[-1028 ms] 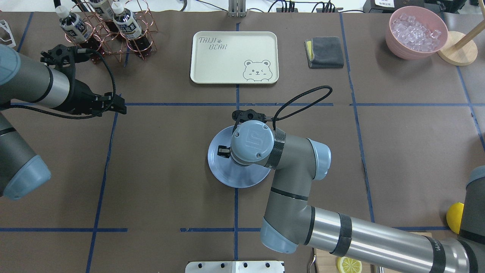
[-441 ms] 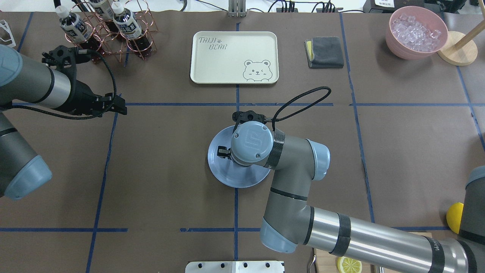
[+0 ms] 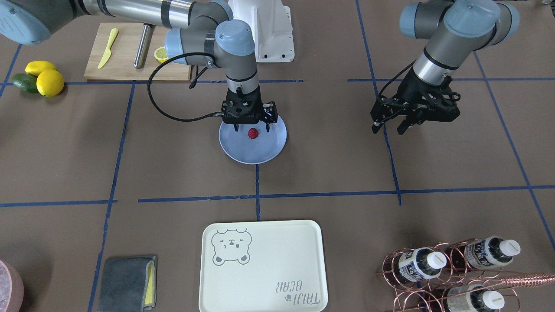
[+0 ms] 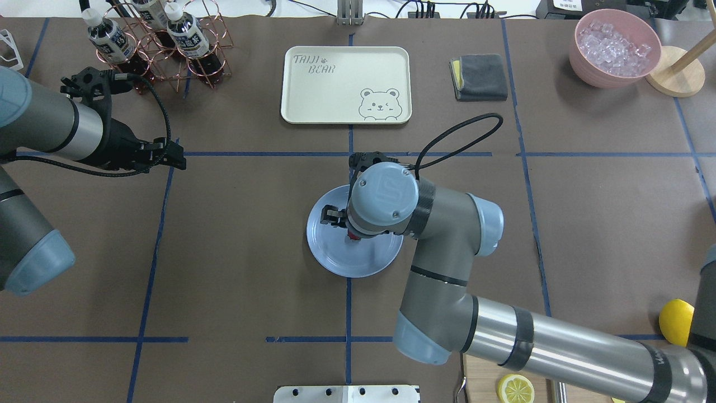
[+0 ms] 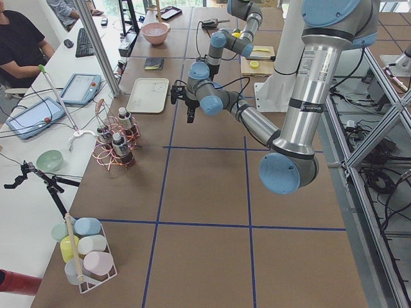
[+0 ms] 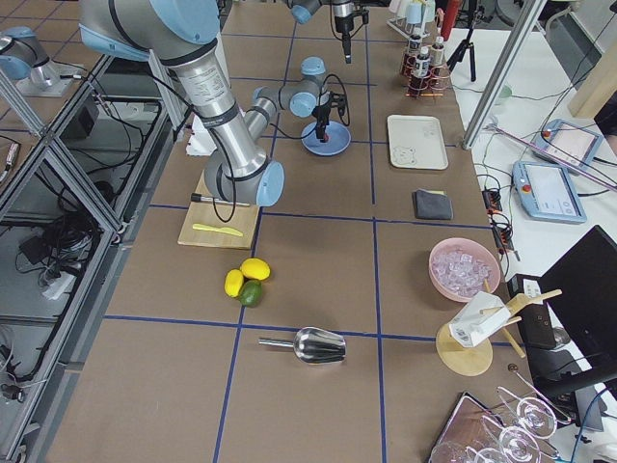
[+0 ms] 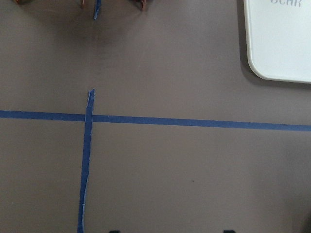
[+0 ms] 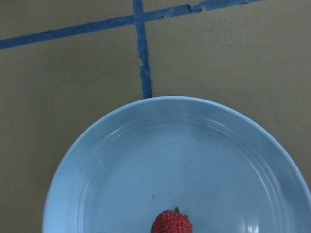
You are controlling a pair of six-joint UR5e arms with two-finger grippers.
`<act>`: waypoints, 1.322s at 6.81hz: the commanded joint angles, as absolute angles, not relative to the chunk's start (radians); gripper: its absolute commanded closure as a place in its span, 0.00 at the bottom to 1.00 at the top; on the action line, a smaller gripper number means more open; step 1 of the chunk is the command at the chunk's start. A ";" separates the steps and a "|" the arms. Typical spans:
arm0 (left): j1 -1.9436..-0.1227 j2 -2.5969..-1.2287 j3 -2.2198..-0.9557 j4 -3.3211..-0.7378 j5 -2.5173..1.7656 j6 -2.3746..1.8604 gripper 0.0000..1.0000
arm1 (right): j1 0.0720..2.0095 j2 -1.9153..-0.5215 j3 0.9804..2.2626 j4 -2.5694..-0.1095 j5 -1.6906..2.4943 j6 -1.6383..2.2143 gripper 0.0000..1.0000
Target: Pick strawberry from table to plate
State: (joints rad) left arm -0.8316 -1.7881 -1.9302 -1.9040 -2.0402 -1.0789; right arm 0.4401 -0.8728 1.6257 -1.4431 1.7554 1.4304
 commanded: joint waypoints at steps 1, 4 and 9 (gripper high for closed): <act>-0.863 -1.718 -1.933 -1.905 -2.042 -0.906 0.03 | 0.587 -1.036 1.896 -1.587 1.941 1.278 0.00; -1.047 -1.588 -1.933 -1.916 -2.065 -0.593 0.01 | 0.838 -1.361 2.078 -1.668 2.098 0.789 0.00; -1.440 -1.389 -1.835 -1.902 -2.318 0.017 0.00 | 1.282 -1.684 2.034 -1.667 2.322 0.154 0.00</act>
